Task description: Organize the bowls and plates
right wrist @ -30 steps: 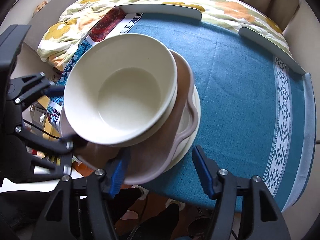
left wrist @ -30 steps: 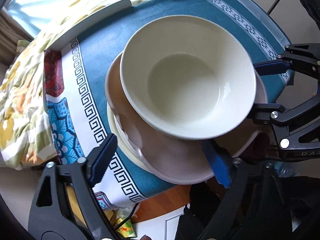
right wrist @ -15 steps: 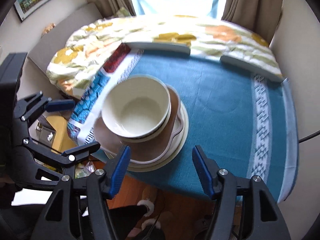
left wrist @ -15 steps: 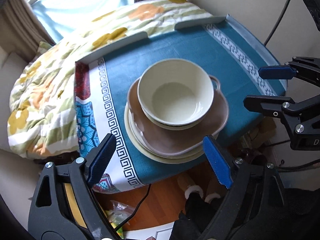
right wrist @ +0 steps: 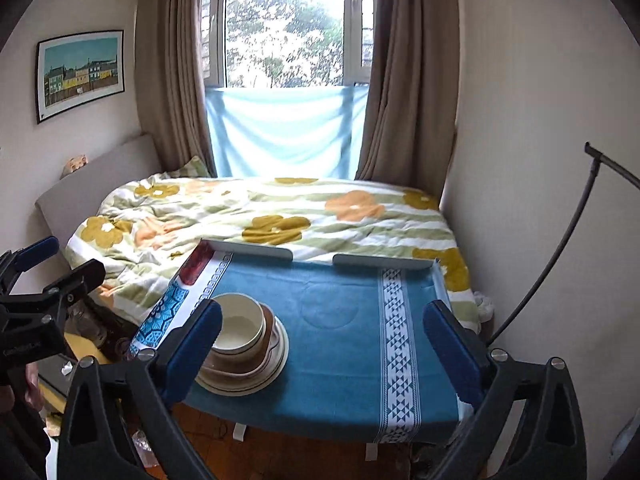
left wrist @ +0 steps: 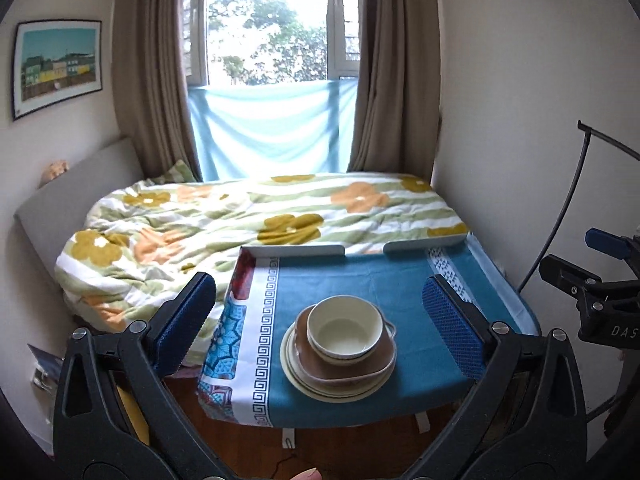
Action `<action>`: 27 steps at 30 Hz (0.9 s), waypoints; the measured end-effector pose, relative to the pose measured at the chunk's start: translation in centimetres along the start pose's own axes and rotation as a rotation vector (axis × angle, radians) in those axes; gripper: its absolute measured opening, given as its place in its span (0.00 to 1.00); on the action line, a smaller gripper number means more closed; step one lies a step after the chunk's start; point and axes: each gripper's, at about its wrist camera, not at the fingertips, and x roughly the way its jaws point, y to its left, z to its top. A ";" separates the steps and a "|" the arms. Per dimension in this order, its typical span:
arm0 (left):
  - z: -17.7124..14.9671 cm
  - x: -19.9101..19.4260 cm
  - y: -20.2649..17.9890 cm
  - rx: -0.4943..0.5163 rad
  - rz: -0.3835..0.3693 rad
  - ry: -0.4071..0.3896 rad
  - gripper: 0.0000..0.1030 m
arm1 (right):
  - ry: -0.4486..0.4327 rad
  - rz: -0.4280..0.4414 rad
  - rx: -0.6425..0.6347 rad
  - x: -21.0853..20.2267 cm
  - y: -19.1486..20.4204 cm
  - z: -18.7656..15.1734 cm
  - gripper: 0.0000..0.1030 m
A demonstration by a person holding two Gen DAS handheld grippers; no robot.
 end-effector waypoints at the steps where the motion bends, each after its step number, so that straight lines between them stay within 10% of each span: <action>1: 0.0 -0.6 -0.2 -0.004 0.003 -0.016 1.00 | -0.021 -0.014 0.011 -0.6 -0.3 0.0 0.97; 27: -0.2 -3.5 -2.4 0.012 0.028 -0.097 1.00 | -0.094 -0.067 0.053 -3.4 -1.3 -0.2 0.97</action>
